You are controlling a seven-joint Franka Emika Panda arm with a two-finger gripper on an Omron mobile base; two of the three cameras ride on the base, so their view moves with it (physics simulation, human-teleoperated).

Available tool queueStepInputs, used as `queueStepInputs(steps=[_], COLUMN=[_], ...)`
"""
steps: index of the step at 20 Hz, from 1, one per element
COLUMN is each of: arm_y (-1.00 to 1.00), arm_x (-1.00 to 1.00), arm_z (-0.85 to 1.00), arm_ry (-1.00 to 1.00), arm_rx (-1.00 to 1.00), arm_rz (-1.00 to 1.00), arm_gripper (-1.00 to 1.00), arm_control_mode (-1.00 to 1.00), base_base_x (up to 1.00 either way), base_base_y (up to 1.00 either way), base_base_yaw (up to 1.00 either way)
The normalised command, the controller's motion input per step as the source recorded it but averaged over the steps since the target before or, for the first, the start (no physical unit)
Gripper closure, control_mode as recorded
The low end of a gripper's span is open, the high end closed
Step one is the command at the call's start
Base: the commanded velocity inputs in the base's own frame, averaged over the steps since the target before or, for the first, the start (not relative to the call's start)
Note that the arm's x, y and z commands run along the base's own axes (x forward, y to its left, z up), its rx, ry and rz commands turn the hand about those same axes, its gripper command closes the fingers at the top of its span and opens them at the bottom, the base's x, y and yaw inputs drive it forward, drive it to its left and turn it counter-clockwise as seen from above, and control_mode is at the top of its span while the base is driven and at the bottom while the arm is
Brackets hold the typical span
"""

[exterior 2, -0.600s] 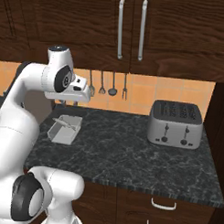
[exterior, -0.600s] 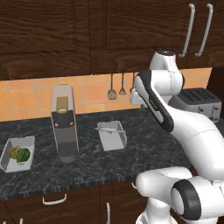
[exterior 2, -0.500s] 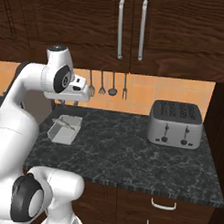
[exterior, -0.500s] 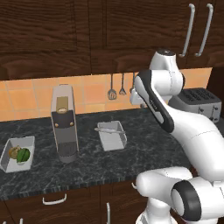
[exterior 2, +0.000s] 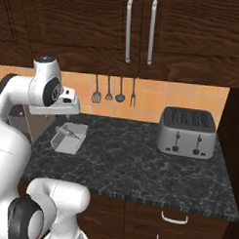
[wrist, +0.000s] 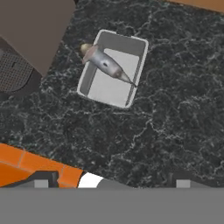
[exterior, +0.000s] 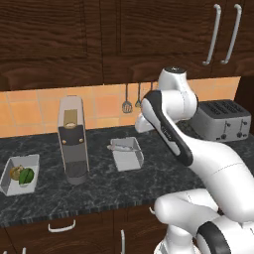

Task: Take the meat container that has the fish and place it on the second highest rack of the freezer. Then take the vegetable container that has the onion and avocado and place it on the highest rack of the freezer.

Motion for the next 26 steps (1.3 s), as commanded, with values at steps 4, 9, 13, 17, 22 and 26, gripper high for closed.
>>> queueStepInputs(steps=[4,9,13,17,22,26], arm_y=[0.65,0.06,0.00,0.00,0.05,0.00], arm_x=[0.00,0.25,0.37,0.66,0.11,-0.12], arm_z=[-0.44,-0.29,-0.51,-0.54,-0.25,-0.29], arm_ry=[0.05,0.10,0.25,0.15,-0.09,-0.16], arm_rx=[0.00,0.00,0.00,0.00,-0.09,-0.04], arm_rz=[0.21,0.07,0.08,0.02,0.32,0.38], arm_gripper=[-1.00,-1.00,-1.00,-1.00,-1.00,-1.00], arm_control_mode=[-1.00,-1.00,-1.00,-1.00,-1.00,-1.00], base_base_x=[0.00,0.00,0.00,0.00,0.00,0.00], base_base_y=[0.00,0.00,0.00,0.00,0.00,0.00], base_base_yaw=[0.00,0.00,0.00,0.00,0.00,0.00])
